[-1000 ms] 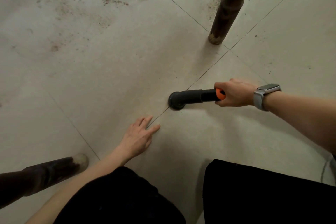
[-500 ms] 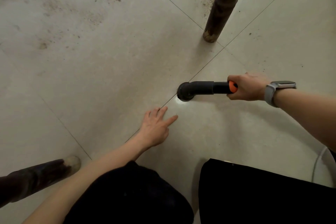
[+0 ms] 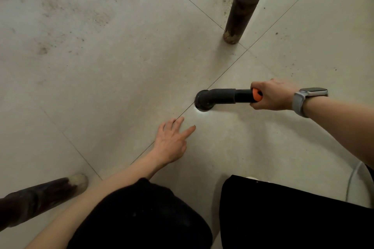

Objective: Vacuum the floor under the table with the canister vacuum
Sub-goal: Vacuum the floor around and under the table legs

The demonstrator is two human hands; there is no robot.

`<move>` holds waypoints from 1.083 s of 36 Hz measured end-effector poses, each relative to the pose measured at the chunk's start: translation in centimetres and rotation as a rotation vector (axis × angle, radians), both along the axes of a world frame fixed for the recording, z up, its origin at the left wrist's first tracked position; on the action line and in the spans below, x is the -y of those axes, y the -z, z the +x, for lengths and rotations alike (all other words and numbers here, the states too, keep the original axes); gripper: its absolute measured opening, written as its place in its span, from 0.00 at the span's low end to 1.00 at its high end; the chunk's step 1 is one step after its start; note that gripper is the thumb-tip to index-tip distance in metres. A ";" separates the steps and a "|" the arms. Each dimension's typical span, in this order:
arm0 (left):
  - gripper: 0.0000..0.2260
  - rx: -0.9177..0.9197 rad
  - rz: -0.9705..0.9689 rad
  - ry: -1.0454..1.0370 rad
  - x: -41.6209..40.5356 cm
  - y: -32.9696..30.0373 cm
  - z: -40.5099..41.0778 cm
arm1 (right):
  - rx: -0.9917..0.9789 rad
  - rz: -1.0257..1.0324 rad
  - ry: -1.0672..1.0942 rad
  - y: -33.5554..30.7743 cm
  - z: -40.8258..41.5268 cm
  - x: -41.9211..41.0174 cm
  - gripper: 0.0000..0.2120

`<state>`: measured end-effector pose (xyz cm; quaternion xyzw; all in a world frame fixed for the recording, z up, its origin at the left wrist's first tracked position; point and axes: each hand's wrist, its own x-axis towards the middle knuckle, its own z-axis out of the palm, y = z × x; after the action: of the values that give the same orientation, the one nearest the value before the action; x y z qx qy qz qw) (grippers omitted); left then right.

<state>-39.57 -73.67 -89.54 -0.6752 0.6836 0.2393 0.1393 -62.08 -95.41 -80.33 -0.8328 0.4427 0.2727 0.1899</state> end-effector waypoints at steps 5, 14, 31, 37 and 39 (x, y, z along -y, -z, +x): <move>0.26 0.001 0.001 -0.021 0.6 -0.2 -0.2 | 0.029 -0.020 -0.008 -0.2 0.1 -0.3 0.10; 0.22 -0.046 -0.127 -0.095 -1.0 0.5 3.0 | 0.052 0.089 -0.215 0.0 2.4 -3.7 0.10; 0.19 -0.034 -0.150 0.029 -4.8 0.4 7.0 | 0.105 0.017 -0.238 0.0 7.8 -4.6 0.09; 0.23 -0.021 -0.149 -0.035 -7.8 0.0 8.9 | 0.093 0.094 -0.342 0.4 7.4 -7.0 0.09; 0.25 0.008 -0.123 -0.086 -8.4 0.1 10.0 | 0.095 0.131 -0.459 0.9 7.7 -8.9 0.09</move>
<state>-29.61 -65.25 -89.64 -0.7122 0.6669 0.2000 0.0897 -54.38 -86.47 -81.20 -0.9094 0.2138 0.2973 0.1974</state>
